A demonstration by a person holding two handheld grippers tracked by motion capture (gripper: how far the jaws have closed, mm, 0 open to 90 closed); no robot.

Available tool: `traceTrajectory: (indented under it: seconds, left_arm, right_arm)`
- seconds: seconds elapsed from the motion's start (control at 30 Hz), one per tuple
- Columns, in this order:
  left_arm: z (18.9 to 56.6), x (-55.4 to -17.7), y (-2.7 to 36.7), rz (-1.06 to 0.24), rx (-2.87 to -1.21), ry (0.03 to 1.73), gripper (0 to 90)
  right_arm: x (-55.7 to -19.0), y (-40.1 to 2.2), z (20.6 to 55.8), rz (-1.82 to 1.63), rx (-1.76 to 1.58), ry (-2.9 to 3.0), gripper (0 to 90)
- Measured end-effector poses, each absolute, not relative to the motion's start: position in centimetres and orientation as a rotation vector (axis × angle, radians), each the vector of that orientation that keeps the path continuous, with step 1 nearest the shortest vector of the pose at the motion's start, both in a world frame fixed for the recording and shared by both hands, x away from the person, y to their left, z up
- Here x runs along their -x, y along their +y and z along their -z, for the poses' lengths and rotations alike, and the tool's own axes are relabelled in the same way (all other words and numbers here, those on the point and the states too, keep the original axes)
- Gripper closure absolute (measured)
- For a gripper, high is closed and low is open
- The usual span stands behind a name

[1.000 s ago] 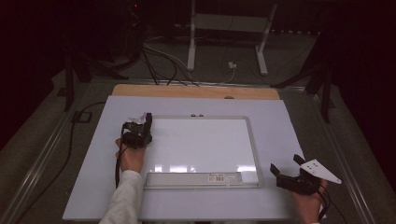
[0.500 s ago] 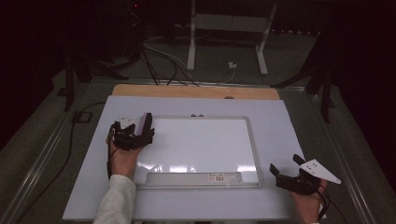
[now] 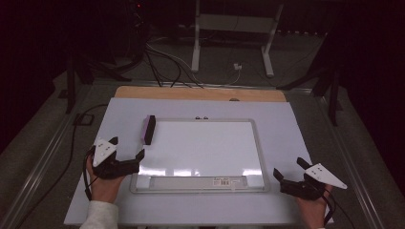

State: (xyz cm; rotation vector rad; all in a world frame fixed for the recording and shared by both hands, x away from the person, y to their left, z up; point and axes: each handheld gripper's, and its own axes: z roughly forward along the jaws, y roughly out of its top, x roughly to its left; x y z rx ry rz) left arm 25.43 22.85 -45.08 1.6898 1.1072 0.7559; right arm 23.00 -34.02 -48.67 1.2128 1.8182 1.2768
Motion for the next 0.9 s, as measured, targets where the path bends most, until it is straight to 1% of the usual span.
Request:
traceTrajectory:
  seconds: [0.33, 0.47, 0.9]
  left_arm:
    - [46.2, -23.4, 24.1, -0.801, -1.665, 1.077, 0.6]
    - [46.7, -22.8, 24.3, -0.849, -1.632, 1.071, 0.6]
    - [47.4, -22.6, 25.4, -0.812, -1.601, 1.066, 0.7]
  right_arm:
    - [-22.9, -33.9, 48.6, -1.29, -1.195, 1.823, 0.1]
    - [-22.9, -33.9, 48.6, -1.295, -1.186, 1.823, 0.1]
    - [-22.9, -33.9, 48.5, -1.306, -1.168, 1.821, 0.1]
